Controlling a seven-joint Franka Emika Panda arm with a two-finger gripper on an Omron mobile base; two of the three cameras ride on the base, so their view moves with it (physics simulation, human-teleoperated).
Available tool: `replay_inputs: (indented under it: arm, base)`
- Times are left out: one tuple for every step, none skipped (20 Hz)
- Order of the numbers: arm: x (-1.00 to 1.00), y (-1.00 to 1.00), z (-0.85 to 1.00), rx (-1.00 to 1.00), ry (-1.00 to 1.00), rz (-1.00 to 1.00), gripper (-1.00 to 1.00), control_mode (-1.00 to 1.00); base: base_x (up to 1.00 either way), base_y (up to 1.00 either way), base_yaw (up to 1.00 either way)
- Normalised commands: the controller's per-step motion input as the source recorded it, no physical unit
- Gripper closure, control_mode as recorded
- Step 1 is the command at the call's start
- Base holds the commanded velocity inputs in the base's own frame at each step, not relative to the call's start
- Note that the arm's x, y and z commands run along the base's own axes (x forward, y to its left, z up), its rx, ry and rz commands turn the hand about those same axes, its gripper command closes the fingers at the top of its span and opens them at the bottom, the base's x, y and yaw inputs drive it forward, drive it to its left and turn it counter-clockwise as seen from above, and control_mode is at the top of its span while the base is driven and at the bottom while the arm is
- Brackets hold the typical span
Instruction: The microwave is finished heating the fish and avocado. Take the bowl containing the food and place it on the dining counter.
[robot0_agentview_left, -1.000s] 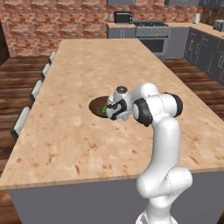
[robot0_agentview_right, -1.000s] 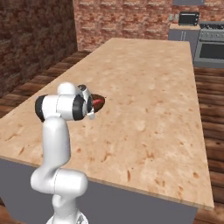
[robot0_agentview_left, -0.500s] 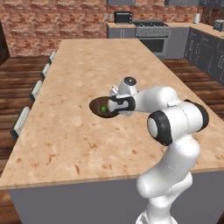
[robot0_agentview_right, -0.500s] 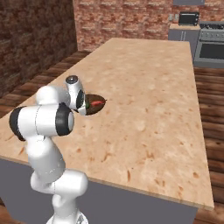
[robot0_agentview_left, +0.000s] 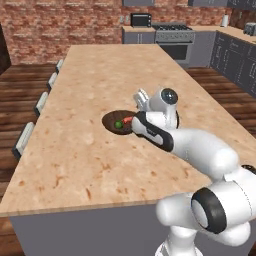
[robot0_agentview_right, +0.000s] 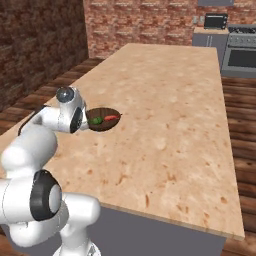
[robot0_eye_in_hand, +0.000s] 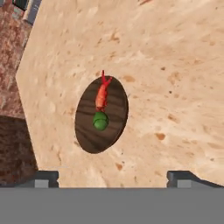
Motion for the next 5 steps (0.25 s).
replay_inputs:
  arm:
    - [-1.00,0.00,1.00,0.02,-0.21,0.05,-1.00,-1.00]
    - [-1.00,0.00,1.00,0.01,-0.20,0.05,-1.00,-1.00]
    - [-1.00,0.00,1.00,0.01,-0.20,0.06,-1.00,-1.00]
    - [-1.00,0.00,1.00,0.00,-0.21,0.06,-1.00,-1.00]
    - [-1.00,0.00,1.00,0.00,-0.21,0.07,-1.00,-1.00]
  base:
    - [0.00,0.00,0.00]
    - [0.00,0.00,0.00]
    - [0.00,0.00,0.00]
    - [0.00,0.00,0.00]
    - [0.00,0.00,0.00]
